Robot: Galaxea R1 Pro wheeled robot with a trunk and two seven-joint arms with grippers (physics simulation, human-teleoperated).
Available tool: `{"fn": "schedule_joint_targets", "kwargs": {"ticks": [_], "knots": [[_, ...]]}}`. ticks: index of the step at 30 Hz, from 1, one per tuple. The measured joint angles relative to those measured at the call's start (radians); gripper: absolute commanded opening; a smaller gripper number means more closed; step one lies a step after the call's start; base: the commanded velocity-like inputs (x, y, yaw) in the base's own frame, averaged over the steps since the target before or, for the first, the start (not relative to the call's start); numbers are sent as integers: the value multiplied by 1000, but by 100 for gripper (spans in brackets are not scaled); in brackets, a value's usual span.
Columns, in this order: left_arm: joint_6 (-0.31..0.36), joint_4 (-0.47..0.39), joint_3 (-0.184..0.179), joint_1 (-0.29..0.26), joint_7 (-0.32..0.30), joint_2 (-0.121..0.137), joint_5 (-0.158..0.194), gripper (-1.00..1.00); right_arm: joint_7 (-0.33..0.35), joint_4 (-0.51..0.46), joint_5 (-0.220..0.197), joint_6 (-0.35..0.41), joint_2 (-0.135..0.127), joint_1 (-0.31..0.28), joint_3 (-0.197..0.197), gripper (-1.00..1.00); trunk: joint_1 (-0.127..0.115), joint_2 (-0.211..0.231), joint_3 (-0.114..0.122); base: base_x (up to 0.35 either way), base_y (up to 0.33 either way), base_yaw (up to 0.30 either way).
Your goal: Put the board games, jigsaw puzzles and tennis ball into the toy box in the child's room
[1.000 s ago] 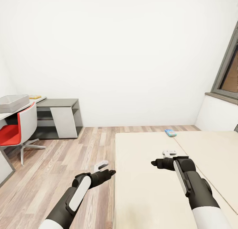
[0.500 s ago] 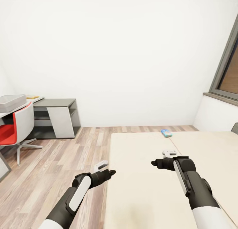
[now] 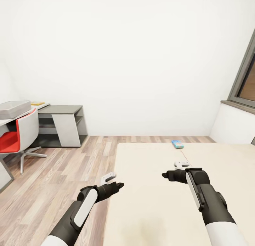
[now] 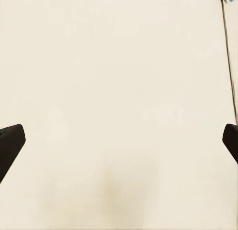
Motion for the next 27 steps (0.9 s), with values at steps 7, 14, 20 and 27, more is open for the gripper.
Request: {"fn": "schedule_joint_targets", "kwargs": {"ticks": [7, 14, 20, 27], "knots": [[0, 0, 0, 0, 0, 0, 0, 100, 0, 0, 1, 0, 0, 0, 0, 100, 0, 0, 0, 0, -193, 14], [0, 0, 0, 0, 0, 0, 0, 100, 0, 0, 1, 0, 0, 0, 0, 100, 0, 0, 0, 0, -193, 5], [0, 0, 0, 0, 0, 0, 0, 100, 0, 0, 1, 0, 0, 0, 0, 100, 0, 0, 0, 0, -200, 2], [0, 0, 0, 0, 0, 0, 0, 100, 0, 0, 1, 0, 1, 0, 0, 100, 0, 0, 0, 0, -211, -1]]}}
